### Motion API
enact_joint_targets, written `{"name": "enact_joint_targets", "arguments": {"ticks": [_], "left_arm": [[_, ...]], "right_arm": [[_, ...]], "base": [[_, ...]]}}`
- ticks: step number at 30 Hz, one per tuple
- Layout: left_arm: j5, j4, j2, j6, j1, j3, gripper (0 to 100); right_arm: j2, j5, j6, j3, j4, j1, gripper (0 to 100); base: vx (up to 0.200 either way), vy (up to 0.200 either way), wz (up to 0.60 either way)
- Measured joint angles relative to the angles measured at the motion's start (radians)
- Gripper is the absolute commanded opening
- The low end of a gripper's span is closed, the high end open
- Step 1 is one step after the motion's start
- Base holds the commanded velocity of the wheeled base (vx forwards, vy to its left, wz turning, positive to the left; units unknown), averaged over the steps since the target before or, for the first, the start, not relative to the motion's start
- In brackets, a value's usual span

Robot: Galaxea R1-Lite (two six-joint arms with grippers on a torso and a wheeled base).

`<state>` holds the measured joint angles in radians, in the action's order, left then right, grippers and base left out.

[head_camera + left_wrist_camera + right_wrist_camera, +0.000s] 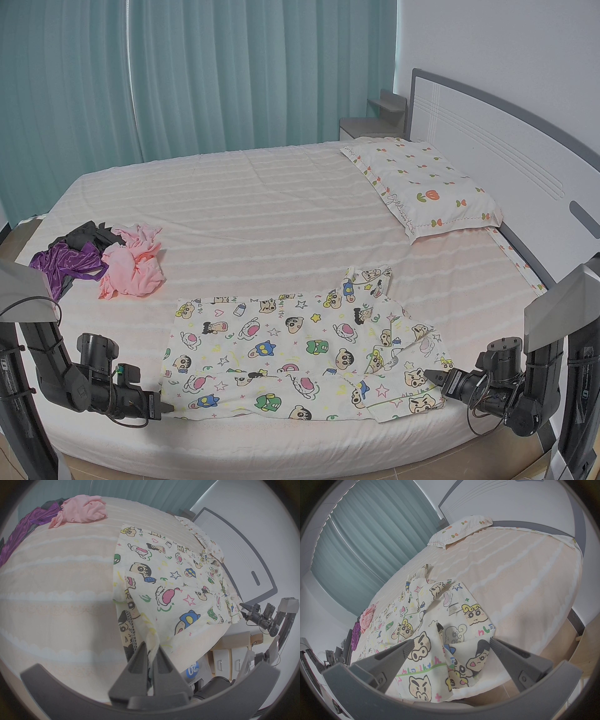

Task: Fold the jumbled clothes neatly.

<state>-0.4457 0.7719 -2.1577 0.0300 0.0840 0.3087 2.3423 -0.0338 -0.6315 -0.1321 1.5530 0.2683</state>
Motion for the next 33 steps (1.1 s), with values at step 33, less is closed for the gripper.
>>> {"name": "enact_joint_targets", "arguments": {"ticks": [33], "left_arm": [[0.01,0.103,0.039,0.42,-0.024,0.17,100]], "right_arm": [[-0.04,-0.011,-0.003,-0.02,0.0,-0.032,100]], "base": [[0.0,0.0,0.0]]}}
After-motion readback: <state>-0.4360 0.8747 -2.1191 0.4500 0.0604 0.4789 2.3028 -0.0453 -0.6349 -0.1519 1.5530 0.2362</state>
